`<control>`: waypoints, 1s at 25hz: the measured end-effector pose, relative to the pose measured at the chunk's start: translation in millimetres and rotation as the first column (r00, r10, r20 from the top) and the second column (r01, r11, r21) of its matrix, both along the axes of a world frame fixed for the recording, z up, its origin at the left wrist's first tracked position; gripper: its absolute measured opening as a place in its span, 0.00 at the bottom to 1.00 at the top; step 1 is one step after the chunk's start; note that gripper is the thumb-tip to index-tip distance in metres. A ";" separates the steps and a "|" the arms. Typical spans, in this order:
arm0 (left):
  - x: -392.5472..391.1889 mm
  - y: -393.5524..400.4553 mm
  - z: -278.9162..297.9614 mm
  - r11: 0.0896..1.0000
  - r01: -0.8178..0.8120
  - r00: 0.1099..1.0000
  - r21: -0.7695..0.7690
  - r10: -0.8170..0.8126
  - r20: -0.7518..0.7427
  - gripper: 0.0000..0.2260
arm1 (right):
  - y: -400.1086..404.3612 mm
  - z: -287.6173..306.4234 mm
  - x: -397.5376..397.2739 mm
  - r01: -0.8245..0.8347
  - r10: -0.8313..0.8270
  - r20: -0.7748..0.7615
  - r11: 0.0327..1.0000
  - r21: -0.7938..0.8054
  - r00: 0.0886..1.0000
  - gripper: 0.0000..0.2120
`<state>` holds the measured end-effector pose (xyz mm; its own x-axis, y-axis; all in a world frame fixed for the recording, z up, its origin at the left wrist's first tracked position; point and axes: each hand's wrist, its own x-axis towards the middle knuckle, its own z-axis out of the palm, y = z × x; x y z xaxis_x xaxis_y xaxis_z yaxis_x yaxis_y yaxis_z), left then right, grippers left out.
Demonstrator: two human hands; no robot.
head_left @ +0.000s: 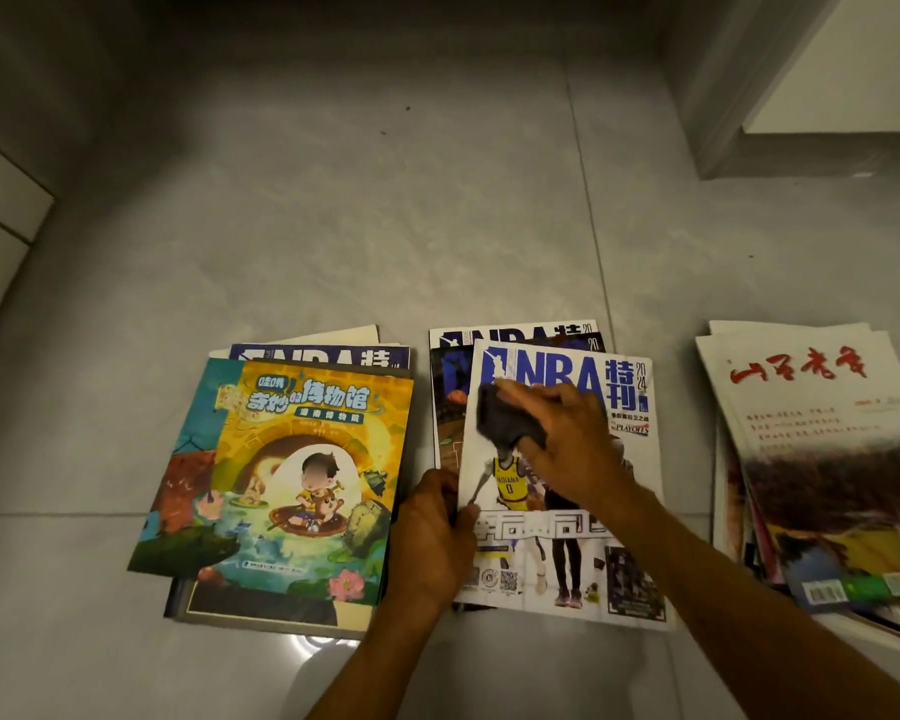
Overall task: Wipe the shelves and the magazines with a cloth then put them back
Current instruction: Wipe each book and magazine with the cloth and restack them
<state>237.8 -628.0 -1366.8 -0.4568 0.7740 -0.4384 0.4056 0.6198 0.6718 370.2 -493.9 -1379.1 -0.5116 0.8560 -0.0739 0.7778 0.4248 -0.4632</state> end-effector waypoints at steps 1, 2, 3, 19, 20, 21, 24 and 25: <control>0.6 -0.3 0.5 1.000 0.003 1.000 -0.005 -0.003 -0.006 0.09 | 12.8 1.6 -6.3 0.107 -0.107 -0.021 0.994 -0.024 0.994 0.29; 1.2 -1.3 0.9 1.000 0.003 1.000 -0.011 -0.003 -0.014 0.09 | 17.2 1.4 -16.1 0.191 -0.192 -0.057 0.981 -0.012 0.980 0.28; 1.3 -1.7 2.0 1.000 0.000 1.000 -0.019 -0.001 -0.026 0.09 | 13.7 3.1 -28.6 0.231 -0.230 -0.091 0.973 0.001 0.969 0.27; 1.2 0.1 0.9 1.000 -0.020 0.999 -0.020 0.019 -0.048 0.10 | 25.7 -7.3 52.6 0.177 -0.180 0.018 0.977 0.123 0.983 0.30; 1.4 0.1 -0.2 1.000 -0.022 0.999 -0.021 0.021 -0.043 0.10 | 24.6 -9.9 68.4 0.245 -0.249 0.022 0.961 0.126 0.968 0.30; 1.8 -0.5 -1.2 0.999 -0.025 0.999 -0.026 0.024 -0.041 0.10 | 21.6 -9.6 71.9 0.281 -0.289 0.035 0.949 0.141 0.957 0.30; 4.6 -0.1 0.9 0.999 -0.025 0.999 -0.042 0.024 -0.027 0.10 | 16.1 3.0 24.3 0.193 -0.196 0.006 0.969 0.155 0.981 0.29; 4.2 0.1 1.3 0.999 -0.034 0.999 -0.042 0.033 -0.012 0.09 | 16.5 7.6 0.5 0.055 -0.060 0.026 0.987 0.151 0.998 0.28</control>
<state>242.0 -627.8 -1365.4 -0.4871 0.7393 -0.4650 0.3913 0.6607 0.6406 370.7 -477.3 -1371.5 -0.4608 0.8864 0.0431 0.8155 0.4421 -0.3734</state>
